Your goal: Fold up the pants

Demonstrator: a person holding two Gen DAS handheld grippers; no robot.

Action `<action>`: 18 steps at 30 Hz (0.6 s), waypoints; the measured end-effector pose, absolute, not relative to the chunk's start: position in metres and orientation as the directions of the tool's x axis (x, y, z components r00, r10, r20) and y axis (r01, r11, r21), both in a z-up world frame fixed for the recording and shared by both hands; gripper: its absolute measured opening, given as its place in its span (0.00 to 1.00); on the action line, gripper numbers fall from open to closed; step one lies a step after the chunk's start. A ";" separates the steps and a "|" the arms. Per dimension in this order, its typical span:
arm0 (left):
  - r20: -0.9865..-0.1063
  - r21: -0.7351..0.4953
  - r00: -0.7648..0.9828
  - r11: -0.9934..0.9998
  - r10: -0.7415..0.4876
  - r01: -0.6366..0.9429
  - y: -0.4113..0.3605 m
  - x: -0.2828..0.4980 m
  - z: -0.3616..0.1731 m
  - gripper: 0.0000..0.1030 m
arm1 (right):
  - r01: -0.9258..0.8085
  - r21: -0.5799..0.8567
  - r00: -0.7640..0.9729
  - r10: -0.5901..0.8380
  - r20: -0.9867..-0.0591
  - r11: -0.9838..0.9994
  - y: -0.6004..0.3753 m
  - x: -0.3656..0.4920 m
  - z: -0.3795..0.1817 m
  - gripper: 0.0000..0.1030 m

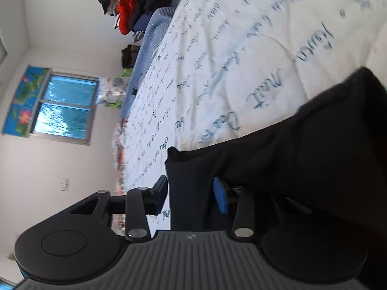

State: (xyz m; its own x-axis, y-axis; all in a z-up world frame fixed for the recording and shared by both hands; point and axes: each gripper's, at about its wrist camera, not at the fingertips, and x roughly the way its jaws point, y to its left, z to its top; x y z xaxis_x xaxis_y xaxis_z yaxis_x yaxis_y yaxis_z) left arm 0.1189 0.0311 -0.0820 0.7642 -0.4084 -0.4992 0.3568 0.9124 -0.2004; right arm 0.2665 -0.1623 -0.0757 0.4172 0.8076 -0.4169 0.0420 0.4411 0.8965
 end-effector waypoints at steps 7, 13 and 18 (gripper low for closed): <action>-0.496 -0.214 0.760 0.908 -0.419 0.361 0.031 0.119 -0.083 0.96 | -0.146 0.893 0.262 0.887 -0.379 0.425 -0.070 0.294 -0.038 0.78; -0.498 -0.221 0.759 0.907 -0.420 0.358 0.032 0.119 -0.084 0.96 | -0.083 0.846 0.178 0.843 -0.507 0.526 -0.038 0.337 -0.079 0.75; -0.493 -0.232 0.757 0.904 -0.429 0.360 0.034 0.120 -0.084 0.96 | -0.156 0.846 0.201 0.855 -0.478 0.509 -0.058 0.321 -0.043 0.77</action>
State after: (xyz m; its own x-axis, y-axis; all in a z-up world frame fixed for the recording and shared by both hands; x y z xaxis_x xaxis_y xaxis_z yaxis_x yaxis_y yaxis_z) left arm 0.1201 0.0343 -0.0845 0.7574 -0.4286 -0.4926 0.3601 0.9035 -0.2324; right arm 0.3208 -0.0583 -0.0426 0.2008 0.8552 -0.4778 -0.1559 0.5094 0.8463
